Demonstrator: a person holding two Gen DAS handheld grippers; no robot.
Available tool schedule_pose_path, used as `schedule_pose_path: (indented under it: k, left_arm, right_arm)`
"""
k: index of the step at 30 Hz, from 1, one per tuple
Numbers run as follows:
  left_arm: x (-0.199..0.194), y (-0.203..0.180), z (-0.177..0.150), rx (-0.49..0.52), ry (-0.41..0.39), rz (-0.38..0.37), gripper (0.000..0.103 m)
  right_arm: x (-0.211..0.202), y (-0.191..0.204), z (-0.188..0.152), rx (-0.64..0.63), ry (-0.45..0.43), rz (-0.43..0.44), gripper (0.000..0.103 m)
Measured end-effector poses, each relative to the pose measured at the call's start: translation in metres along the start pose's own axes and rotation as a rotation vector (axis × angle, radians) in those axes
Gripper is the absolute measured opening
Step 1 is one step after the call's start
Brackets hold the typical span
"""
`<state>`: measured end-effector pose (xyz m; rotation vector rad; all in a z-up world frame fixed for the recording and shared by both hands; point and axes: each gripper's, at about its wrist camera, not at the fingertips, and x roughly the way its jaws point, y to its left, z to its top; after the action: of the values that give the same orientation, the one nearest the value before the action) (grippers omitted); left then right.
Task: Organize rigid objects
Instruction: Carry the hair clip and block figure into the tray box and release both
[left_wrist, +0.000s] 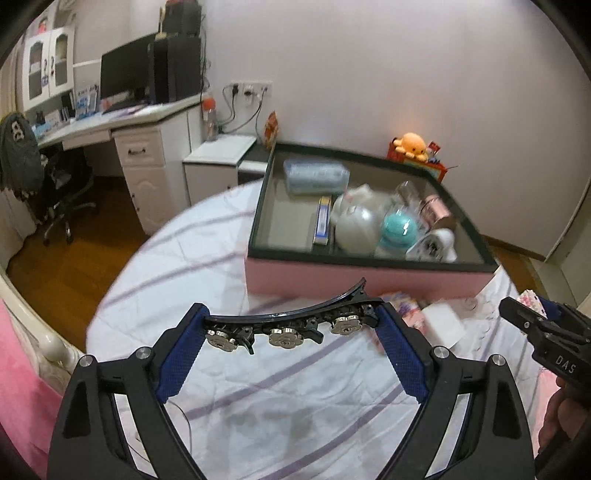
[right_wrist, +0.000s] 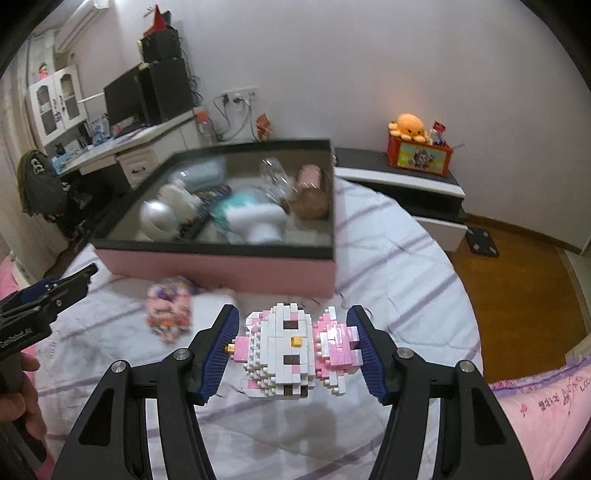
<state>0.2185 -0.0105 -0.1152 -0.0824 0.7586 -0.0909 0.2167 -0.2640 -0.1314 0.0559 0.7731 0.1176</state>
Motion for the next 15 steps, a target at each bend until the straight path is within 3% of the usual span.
schedule_pose_path:
  k: [9,15]
  left_arm:
    - [-0.002,-0.012,0.063,0.033,-0.092,-0.041,0.091]
    - [0.041,-0.024,0.108,0.056,-0.093,-0.056,0.091]
  right_arm:
    - [-0.002,0.035,0.063,-0.07,-0.089,0.087,0.062]
    - [0.038,0.038,0.108,-0.078,-0.085,0.102,0.062]
